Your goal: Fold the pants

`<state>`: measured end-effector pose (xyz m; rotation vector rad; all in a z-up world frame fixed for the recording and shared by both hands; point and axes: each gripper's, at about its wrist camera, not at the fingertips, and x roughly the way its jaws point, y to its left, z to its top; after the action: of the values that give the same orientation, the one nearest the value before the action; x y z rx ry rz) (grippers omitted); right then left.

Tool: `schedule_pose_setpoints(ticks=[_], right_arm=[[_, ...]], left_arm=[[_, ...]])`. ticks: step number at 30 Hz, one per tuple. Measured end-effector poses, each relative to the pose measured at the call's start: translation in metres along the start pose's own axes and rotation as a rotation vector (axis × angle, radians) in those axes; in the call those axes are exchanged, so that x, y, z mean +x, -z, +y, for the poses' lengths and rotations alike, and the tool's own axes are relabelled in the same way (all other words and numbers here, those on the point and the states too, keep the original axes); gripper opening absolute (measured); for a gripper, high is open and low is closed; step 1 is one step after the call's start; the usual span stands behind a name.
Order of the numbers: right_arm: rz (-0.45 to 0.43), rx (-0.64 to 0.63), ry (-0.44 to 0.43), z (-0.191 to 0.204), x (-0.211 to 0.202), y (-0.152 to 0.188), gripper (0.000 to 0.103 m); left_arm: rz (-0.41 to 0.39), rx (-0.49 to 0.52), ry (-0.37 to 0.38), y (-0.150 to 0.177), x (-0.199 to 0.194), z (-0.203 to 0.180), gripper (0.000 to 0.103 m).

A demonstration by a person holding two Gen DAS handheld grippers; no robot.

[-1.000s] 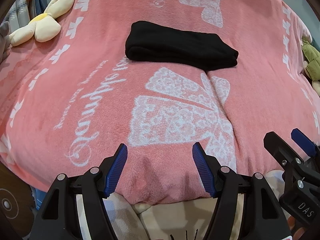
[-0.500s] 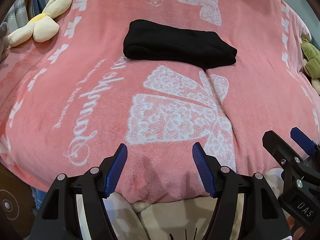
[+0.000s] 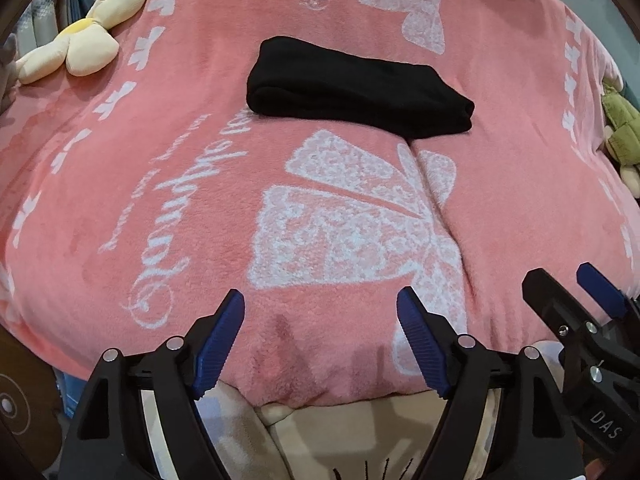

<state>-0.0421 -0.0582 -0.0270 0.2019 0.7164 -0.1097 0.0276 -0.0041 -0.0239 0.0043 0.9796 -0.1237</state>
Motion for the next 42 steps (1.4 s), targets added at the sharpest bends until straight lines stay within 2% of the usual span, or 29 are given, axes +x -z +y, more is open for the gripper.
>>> schedule_pose_setpoints(ticks=[14,42], right_arm=[[0.001,0.001,-0.002,-0.0018,0.0002,0.0013,0.088],[0.001,0.006,0.001,-0.0013,-0.0004,0.0028,0.088]], left_arm=[[-0.048,0.031,-0.024,0.0,-0.0065,-0.0036,0.076],[-0.04,0.032,-0.053,0.0009,-0.0058,-0.0048,0.076]])
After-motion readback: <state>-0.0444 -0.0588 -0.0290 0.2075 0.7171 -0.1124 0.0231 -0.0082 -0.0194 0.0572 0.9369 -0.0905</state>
